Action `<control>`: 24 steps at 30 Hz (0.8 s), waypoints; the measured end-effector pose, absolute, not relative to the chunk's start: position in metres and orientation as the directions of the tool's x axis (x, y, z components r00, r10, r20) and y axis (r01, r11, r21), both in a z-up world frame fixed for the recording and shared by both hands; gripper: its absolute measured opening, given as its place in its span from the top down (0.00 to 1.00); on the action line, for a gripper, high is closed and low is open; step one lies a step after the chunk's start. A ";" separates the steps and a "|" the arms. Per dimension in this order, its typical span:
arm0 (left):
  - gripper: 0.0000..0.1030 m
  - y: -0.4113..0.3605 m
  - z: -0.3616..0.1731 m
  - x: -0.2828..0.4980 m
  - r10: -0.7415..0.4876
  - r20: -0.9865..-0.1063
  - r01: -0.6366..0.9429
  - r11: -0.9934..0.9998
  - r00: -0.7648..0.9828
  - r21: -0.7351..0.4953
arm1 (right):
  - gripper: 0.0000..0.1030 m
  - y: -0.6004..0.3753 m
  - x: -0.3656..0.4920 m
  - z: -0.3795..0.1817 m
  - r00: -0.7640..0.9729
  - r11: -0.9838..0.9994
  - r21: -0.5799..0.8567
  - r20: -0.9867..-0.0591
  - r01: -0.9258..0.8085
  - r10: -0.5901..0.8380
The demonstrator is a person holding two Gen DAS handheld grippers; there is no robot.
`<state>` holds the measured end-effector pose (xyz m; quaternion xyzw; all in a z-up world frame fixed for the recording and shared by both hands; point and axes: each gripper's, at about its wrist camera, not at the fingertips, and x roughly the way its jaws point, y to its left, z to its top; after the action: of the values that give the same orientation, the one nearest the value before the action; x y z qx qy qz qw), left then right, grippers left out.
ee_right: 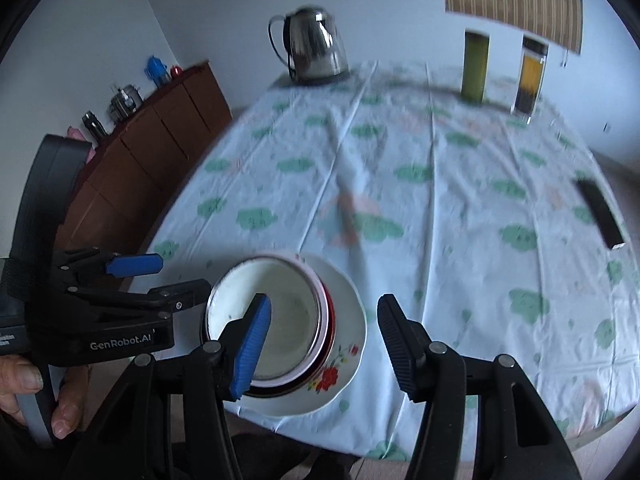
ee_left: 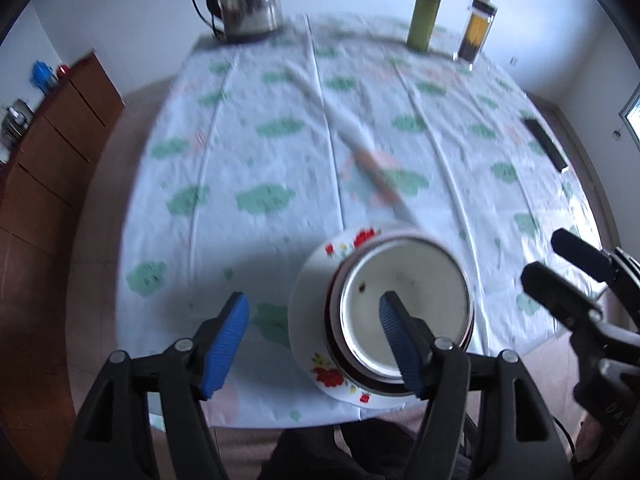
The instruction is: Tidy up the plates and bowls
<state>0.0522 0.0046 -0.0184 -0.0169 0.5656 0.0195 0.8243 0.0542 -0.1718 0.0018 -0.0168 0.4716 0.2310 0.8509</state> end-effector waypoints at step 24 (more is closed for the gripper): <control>0.11 -0.001 0.055 0.010 0.065 -0.774 -0.085 0.996 0.630 0.014 | 0.31 -0.187 0.002 0.075 0.722 0.904 0.075 -0.576 -0.421 0.384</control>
<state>0.0104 -0.0010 0.0546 -0.0119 0.4278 0.0415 0.9028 0.0015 -0.1872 0.0755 -0.0304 0.3034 0.2170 0.9273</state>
